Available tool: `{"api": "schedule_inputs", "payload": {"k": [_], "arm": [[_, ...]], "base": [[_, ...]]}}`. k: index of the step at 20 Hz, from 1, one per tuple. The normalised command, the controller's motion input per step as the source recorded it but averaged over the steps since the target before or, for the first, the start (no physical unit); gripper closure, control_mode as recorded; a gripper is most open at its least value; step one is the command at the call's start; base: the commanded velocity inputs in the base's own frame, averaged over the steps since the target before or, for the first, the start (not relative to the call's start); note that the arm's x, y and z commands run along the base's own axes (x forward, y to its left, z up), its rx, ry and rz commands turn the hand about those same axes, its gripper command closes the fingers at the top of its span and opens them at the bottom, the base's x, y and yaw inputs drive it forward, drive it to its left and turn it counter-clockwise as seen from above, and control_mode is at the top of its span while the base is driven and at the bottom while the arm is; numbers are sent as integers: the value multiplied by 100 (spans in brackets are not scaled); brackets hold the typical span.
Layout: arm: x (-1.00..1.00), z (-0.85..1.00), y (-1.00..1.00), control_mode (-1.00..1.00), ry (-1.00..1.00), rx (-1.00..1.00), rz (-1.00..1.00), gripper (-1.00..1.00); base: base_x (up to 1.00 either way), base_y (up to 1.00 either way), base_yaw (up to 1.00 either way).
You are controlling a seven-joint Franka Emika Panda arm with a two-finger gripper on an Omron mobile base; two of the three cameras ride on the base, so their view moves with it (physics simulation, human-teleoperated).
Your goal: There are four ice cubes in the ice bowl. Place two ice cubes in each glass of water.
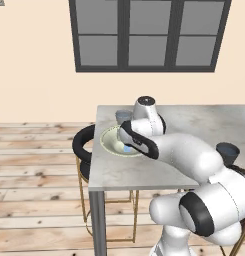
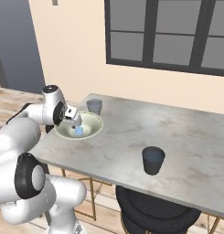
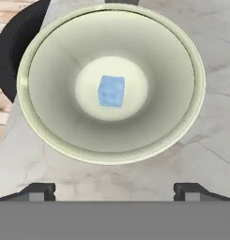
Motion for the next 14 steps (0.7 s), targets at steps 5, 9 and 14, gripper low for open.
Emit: {"api": "schedule_inputs", "payload": {"k": [5, 9, 14], "arm": [[41, -26, 0, -100, 6, 0, -3, -100], [31, -25, 0, -100, 6, 0, -1, -100], [24, -26, 0, -100, 3, 0, -1, -100]], "base": [[0, 0, 0], [0, 0, 0], [0, 0, 0]]}}
